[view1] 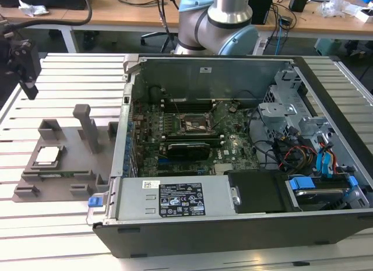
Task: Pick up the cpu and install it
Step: 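Pick up the cpu and move it towards the insertion slot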
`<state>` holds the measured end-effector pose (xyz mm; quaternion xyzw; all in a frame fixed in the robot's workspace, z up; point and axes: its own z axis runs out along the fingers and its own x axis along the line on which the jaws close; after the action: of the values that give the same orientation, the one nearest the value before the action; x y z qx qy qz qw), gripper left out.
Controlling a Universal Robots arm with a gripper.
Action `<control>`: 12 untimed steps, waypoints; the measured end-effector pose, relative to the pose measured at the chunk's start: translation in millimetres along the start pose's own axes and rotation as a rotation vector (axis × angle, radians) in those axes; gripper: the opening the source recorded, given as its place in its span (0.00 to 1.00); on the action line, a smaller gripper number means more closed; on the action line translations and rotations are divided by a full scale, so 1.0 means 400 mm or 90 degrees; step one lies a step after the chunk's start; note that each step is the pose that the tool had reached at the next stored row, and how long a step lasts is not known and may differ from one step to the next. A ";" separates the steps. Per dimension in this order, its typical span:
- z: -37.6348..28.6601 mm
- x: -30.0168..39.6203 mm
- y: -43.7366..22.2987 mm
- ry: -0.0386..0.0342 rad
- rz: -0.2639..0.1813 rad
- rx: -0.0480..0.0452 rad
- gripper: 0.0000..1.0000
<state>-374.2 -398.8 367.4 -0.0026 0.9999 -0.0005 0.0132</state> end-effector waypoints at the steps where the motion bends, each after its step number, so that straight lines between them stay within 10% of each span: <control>1: 0.001 0.000 0.000 0.0000 0.000 0.0000 0.61; 12: 0.016 0.000 0.000 0.0000 0.000 0.0000 0.61</control>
<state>-374.2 -398.9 360.9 -0.0026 0.9999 -0.0005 0.0133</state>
